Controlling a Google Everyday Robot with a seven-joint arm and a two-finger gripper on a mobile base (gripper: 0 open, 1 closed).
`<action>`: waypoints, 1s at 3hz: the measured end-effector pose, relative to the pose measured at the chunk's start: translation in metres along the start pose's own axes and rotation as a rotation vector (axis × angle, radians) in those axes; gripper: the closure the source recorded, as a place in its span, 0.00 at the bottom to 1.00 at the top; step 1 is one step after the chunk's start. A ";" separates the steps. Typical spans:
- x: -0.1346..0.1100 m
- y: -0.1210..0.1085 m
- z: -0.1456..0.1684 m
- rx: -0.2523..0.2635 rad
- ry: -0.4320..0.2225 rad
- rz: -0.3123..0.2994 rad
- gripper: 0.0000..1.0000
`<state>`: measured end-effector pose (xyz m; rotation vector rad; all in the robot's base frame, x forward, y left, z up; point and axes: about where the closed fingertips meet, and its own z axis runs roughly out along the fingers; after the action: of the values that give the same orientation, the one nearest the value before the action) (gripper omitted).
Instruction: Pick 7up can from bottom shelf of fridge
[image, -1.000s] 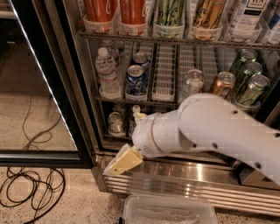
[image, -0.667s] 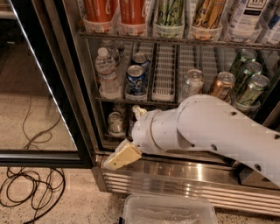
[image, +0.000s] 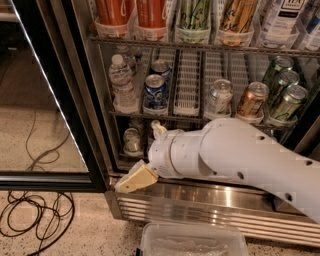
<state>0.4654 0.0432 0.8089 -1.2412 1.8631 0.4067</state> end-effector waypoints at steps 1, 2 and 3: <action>0.020 0.011 0.028 0.037 -0.049 0.088 0.00; 0.053 0.035 0.056 0.061 -0.093 0.190 0.00; 0.066 0.041 0.083 0.098 -0.160 0.253 0.00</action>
Offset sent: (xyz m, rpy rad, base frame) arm 0.0505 -0.0176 -0.0978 0.3298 -0.2449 -0.5688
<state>0.4576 0.0768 0.7002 -0.8841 1.8824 0.5279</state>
